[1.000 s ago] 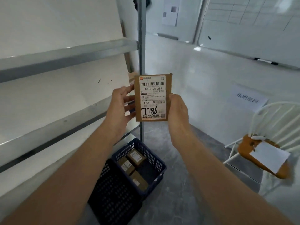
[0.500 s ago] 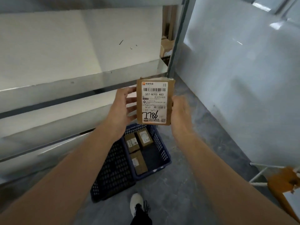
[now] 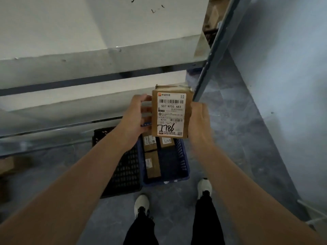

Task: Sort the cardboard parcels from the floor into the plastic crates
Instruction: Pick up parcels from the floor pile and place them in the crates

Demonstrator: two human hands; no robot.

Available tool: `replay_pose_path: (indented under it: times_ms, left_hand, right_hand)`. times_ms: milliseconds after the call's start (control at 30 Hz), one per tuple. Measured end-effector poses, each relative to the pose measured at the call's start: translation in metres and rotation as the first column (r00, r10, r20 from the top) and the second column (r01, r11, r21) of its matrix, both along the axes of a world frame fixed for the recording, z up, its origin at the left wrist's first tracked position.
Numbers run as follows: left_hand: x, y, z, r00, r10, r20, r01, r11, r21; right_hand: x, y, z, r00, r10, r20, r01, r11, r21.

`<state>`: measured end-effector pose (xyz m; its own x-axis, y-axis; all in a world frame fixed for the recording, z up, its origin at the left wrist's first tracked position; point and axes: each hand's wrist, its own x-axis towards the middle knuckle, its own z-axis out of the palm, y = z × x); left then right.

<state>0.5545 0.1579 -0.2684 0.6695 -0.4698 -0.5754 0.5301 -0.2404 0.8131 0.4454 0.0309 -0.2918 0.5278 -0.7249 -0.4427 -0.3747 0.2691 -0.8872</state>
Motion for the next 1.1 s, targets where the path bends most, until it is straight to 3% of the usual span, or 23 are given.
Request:
replay_pose_path:
  times_ms: [233, 400, 900, 1100]
  left_hand:
    - [-0.031, -0.051, -0.103, 0.970, 0.238, -0.047, -0.229, 0.961, 0.156]
    - [-0.037, -0.059, -0.185, 0.941, 0.323, -0.100, -0.292, 0.926, 0.241]
    - [-0.046, -0.035, -0.517, 0.875, 0.391, -0.285, -0.250, 0.871, 0.424]
    - [-0.054, -0.027, -0.624, 0.852, 0.399, -0.337, -0.234, 0.868, 0.437]
  right_hand:
    - [0.013, -0.068, -0.124, 0.967, 0.239, -0.083, -0.235, 0.970, 0.059]
    - [0.011, -0.079, -0.213, 0.921, 0.355, -0.161, -0.342, 0.934, 0.107]
    - [-0.006, -0.023, -0.524, 0.848, 0.353, -0.397, -0.288, 0.933, 0.214]
    - [-0.023, -0.007, -0.606, 0.821, 0.392, -0.416, -0.303, 0.916, 0.264]
